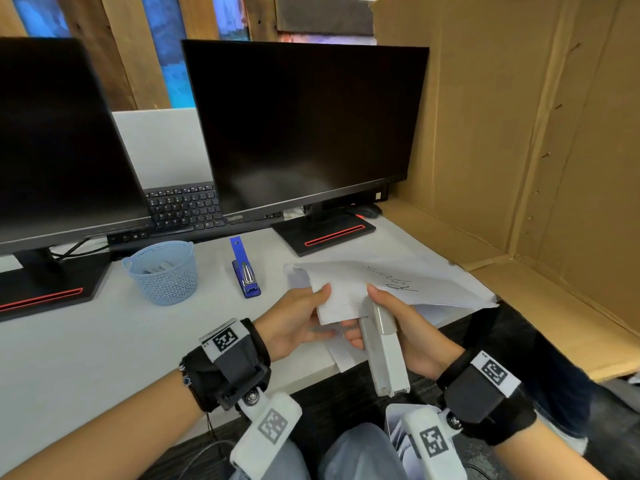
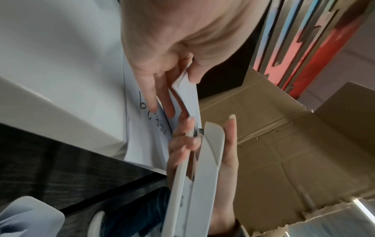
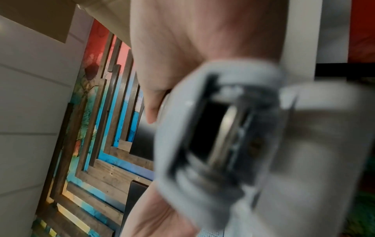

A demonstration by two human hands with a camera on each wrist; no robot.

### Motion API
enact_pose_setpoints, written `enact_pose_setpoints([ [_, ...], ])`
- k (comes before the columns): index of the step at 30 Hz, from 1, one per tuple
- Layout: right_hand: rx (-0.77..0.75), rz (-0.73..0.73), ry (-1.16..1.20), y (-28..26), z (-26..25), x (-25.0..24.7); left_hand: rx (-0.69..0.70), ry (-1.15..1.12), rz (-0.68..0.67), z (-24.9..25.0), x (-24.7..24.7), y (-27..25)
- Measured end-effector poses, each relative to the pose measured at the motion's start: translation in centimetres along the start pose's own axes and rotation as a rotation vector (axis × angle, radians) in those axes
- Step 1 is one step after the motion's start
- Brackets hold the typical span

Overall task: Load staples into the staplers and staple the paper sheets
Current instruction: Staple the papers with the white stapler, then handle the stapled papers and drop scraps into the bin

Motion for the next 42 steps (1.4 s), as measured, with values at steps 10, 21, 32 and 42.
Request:
enact_pose_setpoints([
  [10,0.132,-0.039,-0.006,0.2,0.5,-1.1,0.173,-0.204,0.134,2.6,-2.2,0.2],
  [21,0.048,0.101,0.016,1.4,-1.8,-2.9,0.301,-0.239,0.219,6.2,-6.2,-1.8],
  [32,0.197,0.112,0.285,4.6,-1.4,-1.9,0.465,-0.323,0.239,10.9,-7.1,-3.6],
  [42,-0.114,0.443,-0.097,6.9,-2.0,-1.9,0.502,-0.329,0.228,12.7,-7.2,-4.8],
])
Point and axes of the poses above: each hand's wrist, its own y-axis towards the middle knuckle, its own x-axis out of the palm, z = x × y, the point moved 5 cm from there along y, towards the middle knuckle, and after that the axes turned 4 degrees about -x, right-handed, at the moved point
